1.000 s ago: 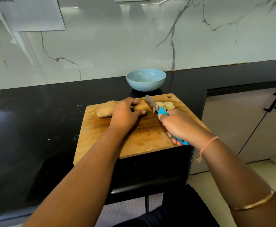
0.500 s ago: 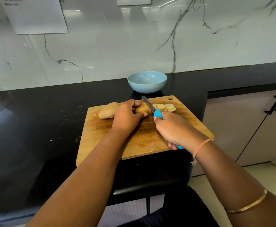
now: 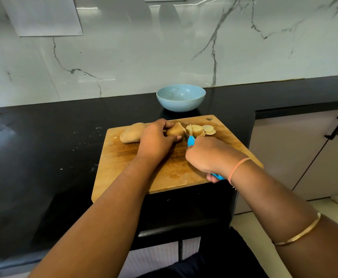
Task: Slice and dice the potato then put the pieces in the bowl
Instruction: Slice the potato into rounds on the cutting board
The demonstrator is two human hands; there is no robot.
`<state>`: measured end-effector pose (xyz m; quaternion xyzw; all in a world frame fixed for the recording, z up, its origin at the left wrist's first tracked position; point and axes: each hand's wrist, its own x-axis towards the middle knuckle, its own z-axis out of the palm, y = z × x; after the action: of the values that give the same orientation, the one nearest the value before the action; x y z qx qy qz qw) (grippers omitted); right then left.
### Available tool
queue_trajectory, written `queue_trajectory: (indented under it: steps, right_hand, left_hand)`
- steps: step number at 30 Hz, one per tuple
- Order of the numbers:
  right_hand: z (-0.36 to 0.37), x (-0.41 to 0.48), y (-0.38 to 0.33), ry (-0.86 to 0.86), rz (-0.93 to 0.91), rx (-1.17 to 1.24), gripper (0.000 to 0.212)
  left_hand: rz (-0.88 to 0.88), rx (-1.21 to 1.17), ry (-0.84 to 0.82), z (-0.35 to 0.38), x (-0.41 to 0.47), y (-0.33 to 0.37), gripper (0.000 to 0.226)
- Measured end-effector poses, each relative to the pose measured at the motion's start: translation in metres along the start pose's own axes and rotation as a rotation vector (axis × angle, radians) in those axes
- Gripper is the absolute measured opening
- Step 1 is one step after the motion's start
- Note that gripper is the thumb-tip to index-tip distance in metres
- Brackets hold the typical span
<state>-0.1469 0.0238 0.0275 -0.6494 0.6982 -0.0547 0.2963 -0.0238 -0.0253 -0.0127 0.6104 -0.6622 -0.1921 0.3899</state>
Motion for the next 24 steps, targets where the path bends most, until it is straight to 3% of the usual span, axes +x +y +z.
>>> queue_trajectory:
  steps: [12,24]
  right_hand:
    - [-0.006,-0.002,0.000,-0.070,-0.007,-0.041,0.040]
    - [-0.009,-0.005,0.027,-0.028,0.008,0.023,0.030]
  left_hand:
    - [0.063,0.113,-0.004,-0.002,0.000,0.002,0.045]
    - [-0.007,0.137,0.029,0.003,0.004,0.000,0.041]
